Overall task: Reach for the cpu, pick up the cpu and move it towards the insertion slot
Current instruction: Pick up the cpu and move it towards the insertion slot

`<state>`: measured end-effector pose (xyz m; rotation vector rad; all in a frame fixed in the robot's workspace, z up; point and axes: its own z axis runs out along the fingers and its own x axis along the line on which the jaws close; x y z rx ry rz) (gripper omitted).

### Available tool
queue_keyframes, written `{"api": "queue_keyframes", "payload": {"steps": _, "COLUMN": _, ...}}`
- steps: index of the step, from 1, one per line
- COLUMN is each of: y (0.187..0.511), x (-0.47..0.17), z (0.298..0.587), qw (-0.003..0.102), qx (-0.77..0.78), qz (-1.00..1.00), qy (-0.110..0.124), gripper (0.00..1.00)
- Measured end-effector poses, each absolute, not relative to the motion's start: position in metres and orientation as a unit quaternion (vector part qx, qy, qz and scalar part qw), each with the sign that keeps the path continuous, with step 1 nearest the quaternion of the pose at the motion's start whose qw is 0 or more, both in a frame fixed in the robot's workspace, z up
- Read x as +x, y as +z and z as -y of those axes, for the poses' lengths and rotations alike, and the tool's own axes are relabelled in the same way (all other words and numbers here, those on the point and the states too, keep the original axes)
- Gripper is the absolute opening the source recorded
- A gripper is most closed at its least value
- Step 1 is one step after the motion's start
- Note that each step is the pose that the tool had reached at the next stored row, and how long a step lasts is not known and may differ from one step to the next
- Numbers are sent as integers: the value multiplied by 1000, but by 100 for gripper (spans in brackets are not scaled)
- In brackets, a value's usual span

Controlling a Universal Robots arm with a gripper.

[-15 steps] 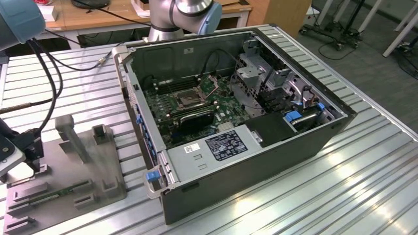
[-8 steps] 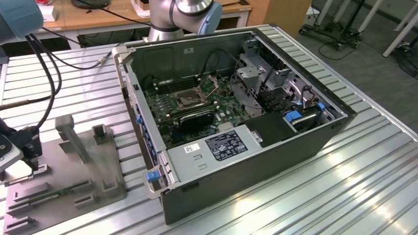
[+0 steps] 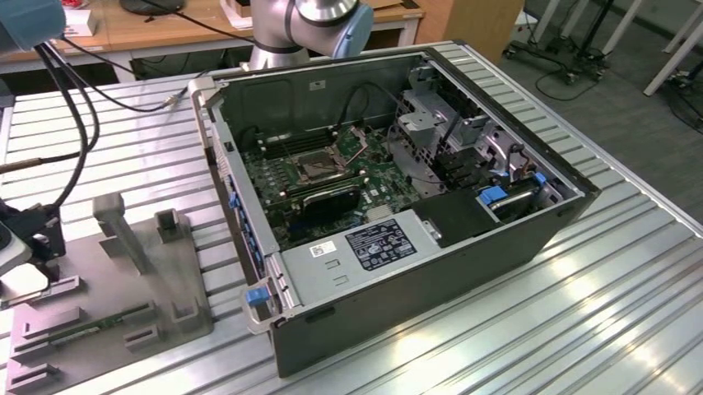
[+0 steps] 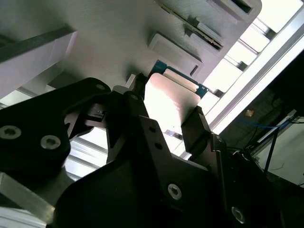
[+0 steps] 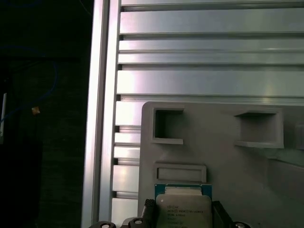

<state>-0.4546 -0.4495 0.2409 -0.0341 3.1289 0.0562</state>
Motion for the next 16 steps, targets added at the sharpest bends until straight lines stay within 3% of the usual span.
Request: {"api": "queue_keyframes", "payload": {"steps": 16, "y": 254, "x": -455, "z": 450, "qw": 6, "qx": -11, "qz": -1000, "qy": 18, "gripper": 55}}
